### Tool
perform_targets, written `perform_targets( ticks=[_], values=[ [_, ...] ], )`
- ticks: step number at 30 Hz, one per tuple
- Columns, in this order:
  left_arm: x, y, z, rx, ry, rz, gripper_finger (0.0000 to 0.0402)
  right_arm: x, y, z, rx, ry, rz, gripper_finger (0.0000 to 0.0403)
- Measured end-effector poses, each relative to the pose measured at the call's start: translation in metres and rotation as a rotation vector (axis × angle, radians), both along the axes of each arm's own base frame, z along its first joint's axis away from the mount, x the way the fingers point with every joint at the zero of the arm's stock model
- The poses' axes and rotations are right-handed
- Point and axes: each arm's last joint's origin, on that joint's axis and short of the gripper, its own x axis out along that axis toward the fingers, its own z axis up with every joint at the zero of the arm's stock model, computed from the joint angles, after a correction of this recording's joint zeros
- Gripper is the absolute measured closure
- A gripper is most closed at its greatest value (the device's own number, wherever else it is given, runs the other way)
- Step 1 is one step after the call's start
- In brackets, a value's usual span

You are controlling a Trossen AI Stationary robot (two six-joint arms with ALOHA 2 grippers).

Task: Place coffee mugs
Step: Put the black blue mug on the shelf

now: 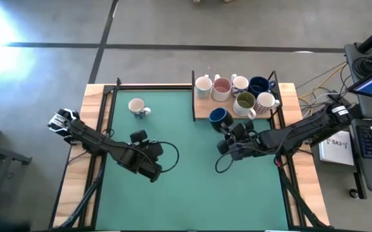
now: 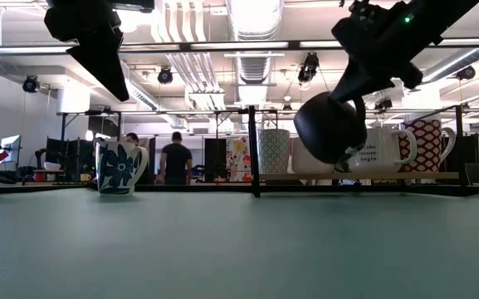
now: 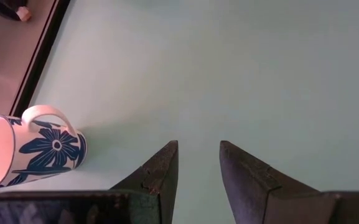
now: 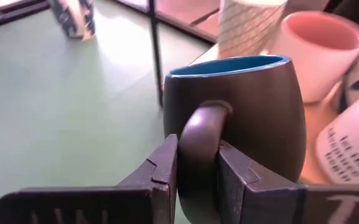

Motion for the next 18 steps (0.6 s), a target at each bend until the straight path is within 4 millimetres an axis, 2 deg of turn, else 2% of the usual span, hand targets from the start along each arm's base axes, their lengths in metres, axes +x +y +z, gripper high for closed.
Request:
perform_targets(
  ticks=[12,18],
  values=[
    [0.000,0.001,0.000,0.016,-0.007,0.002,0.0301,-0.004,-0.005,-0.011,-0.148,-0.080,-0.156,0.0347],
    [0.000,0.001,0.000,0.017,-0.007,0.002,0.0301,-0.007,-0.006,-0.022,-0.135,-0.172,-0.210,0.0348]
  ],
)
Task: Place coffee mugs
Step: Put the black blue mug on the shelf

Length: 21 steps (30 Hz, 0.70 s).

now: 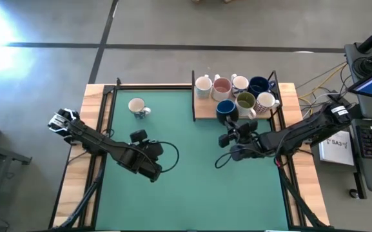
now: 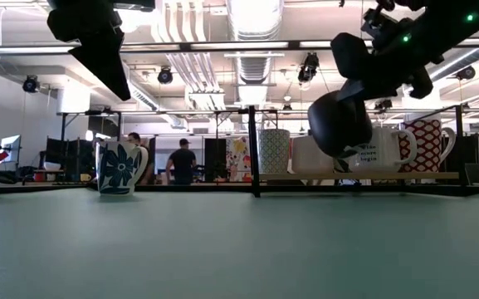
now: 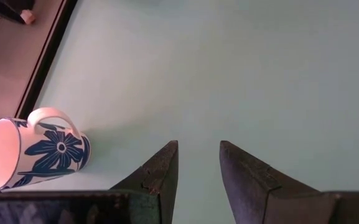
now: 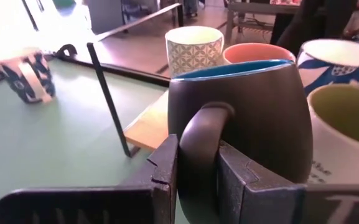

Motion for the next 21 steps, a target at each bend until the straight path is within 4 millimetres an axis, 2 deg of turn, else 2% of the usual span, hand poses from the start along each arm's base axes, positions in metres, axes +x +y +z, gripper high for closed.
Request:
perform_targets(
  ticks=[12,21],
  values=[
    [0.000,0.000,0.000,0.002,0.002,-0.003,0.0301,0.001,0.000,-0.014,-0.075,-0.136,0.026,0.0348],
    [0.000,0.000,0.000,0.006,0.000,-0.002,0.0301,-0.004,-0.003,-0.033,-0.116,-0.120,-0.001,0.0342]
  ],
)
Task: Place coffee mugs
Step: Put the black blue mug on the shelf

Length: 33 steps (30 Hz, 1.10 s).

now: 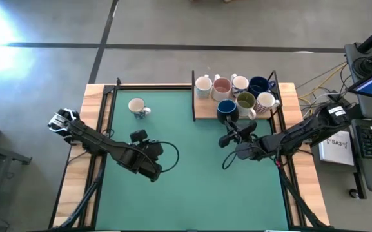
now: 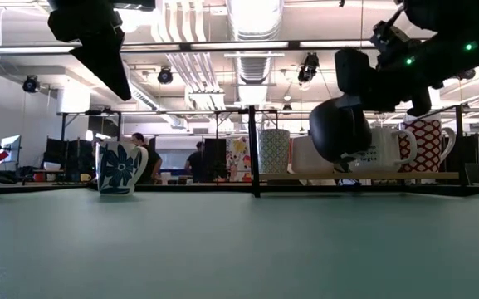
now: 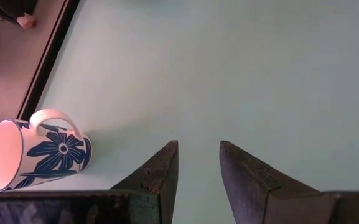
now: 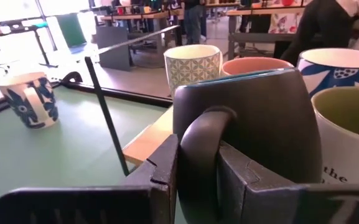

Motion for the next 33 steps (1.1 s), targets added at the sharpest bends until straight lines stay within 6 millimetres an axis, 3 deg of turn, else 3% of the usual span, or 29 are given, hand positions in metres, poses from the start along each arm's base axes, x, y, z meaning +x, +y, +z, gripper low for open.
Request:
perform_targets(
  ticks=[11,24,33],
  values=[
    [0.000,0.000,0.000,0.000,0.000,0.000,0.0301,0.017,-0.005,-0.012,0.002,-0.024,-0.037,0.0344],
    [0.000,0.000,0.000,0.003,0.003,-0.010,0.0301,0.043,-0.013,0.005,-0.052,0.002,-0.063,0.0344],
    [0.000,0.000,0.000,0.003,0.003,-0.011,0.0301,0.054,-0.026,-0.008,-0.036,-0.023,-0.092,0.0344]
  ],
)
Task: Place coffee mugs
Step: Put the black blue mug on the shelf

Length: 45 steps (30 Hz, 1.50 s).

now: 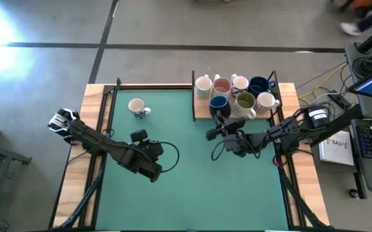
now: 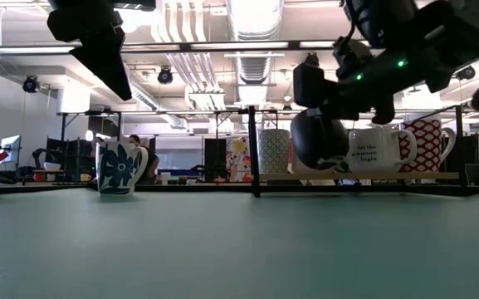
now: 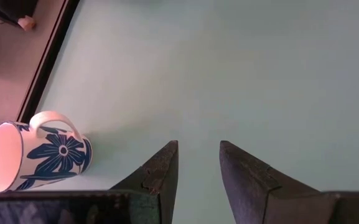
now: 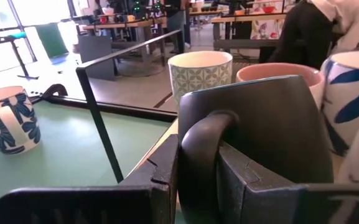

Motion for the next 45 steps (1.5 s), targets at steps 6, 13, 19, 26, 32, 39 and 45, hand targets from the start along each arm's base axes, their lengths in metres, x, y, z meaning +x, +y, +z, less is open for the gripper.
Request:
perform_targets(
  ticks=[6,13,19,26,32,39,45],
  values=[
    [0.000,0.000,0.000,0.000,0.000,0.000,0.0301,0.010,-0.009,-0.008,-0.016,-0.010,0.025,0.0344],
    [0.000,0.000,0.000,0.000,-0.001,-0.001,0.0301,0.024,-0.011,-0.009,-0.062,-0.011,0.142,0.0344],
    [0.000,0.000,0.000,0.000,-0.001,-0.001,0.0301,0.026,-0.011,-0.013,-0.060,0.001,0.149,0.0344],
    [0.000,0.000,0.000,-0.001,-0.002,-0.001,0.0301,0.026,-0.013,-0.013,-0.079,0.041,0.146,0.0344],
    [0.000,0.000,0.000,-0.002,-0.003,-0.001,0.0301,0.025,-0.011,-0.018,-0.061,0.093,0.184,0.0344],
    [0.000,0.000,0.000,-0.002,-0.003,-0.001,0.0301,0.024,-0.012,-0.022,-0.038,0.126,0.194,0.0346],
    [0.000,0.000,0.000,-0.002,-0.003,-0.001,0.0301,0.022,-0.012,-0.026,-0.026,0.164,0.193,0.0345]
  ],
)
